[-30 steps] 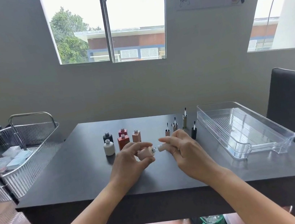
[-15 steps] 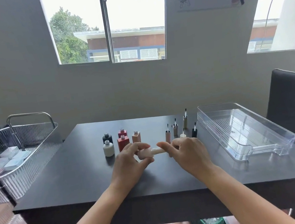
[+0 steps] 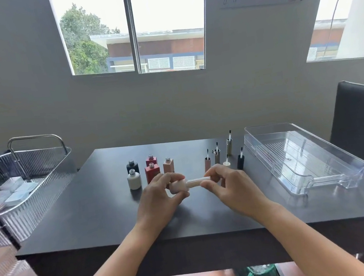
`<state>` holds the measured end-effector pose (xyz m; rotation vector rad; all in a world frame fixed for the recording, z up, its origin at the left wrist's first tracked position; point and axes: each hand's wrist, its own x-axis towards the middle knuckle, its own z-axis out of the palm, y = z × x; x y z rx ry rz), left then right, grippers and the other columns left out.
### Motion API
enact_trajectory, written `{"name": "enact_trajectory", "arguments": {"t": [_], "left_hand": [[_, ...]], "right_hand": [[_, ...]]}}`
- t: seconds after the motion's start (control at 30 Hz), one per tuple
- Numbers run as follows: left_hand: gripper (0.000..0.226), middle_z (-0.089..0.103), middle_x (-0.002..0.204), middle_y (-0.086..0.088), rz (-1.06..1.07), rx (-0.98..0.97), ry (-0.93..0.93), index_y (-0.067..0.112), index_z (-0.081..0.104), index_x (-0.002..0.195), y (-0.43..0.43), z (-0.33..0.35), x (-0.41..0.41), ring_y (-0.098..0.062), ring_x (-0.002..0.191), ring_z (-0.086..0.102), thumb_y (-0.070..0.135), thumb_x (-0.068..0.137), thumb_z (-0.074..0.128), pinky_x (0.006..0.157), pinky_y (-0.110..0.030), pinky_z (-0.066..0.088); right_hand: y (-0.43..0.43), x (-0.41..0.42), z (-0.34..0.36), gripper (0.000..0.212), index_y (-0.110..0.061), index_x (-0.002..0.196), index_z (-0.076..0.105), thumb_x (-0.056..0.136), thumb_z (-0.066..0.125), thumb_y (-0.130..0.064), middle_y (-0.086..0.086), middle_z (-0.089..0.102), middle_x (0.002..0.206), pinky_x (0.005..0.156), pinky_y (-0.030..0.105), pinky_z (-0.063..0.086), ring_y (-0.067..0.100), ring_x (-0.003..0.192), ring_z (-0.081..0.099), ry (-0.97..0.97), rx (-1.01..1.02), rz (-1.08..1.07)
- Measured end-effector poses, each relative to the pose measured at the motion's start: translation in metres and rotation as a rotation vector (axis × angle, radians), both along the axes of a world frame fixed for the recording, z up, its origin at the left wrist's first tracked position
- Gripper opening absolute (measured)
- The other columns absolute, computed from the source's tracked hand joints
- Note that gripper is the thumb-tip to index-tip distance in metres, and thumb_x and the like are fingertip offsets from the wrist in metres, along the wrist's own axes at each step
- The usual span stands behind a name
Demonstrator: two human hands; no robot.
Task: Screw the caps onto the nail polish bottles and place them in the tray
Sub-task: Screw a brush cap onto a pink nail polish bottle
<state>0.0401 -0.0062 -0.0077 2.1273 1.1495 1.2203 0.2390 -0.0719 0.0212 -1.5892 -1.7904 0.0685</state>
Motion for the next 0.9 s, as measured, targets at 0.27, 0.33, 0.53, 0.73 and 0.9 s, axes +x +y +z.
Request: {"name": "enact_trajectory", "arguments": {"t": [0.27,0.33,0.53,0.73,0.9], "left_hand": [[0.036,0.068,0.103,0.016,0.025,-0.003,-0.005,0.036,0.072,0.103,-0.001,0.001,0.000,-0.002,0.088,0.062,0.026,0.072,0.087,0.072,-0.015,0.045],[0.037,0.068,0.104,0.016,0.024,-0.014,-0.019,0.035,0.073,0.104,-0.001,0.001,0.000,-0.002,0.089,0.062,0.026,0.071,0.087,0.073,-0.016,0.045],[0.037,0.068,0.104,0.014,0.020,0.011,-0.019,0.033,0.073,0.104,-0.003,0.002,0.000,-0.003,0.088,0.061,0.023,0.071,0.088,0.073,-0.018,0.046],[0.037,0.069,0.106,0.011,0.020,0.040,0.005,0.030,0.074,0.106,-0.005,0.003,0.000,-0.010,0.089,0.062,0.022,0.072,0.087,0.077,-0.024,0.049],[0.037,0.069,0.107,0.011,0.019,0.046,0.014,0.029,0.074,0.107,-0.005,0.004,0.000,-0.010,0.090,0.062,0.022,0.073,0.087,0.078,-0.025,0.050]], "right_hand": [[0.000,-0.005,0.009,0.071,-0.025,0.089,0.061,0.080,0.021,-0.083,-0.007,0.066,0.071,0.066,0.035,0.051,0.011,0.068,0.062,-0.053,-0.161,-0.085],[0.000,-0.005,0.007,0.052,-0.033,0.104,0.056,0.082,0.039,-0.077,-0.016,0.060,0.074,0.061,0.023,0.043,-0.004,0.063,0.054,-0.034,-0.119,-0.033],[0.003,-0.007,0.008,0.030,-0.026,0.091,0.060,0.093,0.050,-0.054,-0.013,0.055,0.069,0.063,0.032,0.048,0.010,0.062,0.055,-0.112,-0.017,-0.032],[0.002,-0.007,0.013,0.066,-0.024,0.095,0.063,0.083,0.026,-0.078,-0.009,0.064,0.074,0.067,0.033,0.047,0.020,0.073,0.062,-0.182,-0.116,-0.073],[-0.001,-0.009,0.010,0.024,-0.027,0.104,0.058,0.090,0.060,-0.046,-0.008,0.065,0.086,0.069,0.030,0.044,0.019,0.075,0.060,-0.202,-0.025,-0.016]]}}
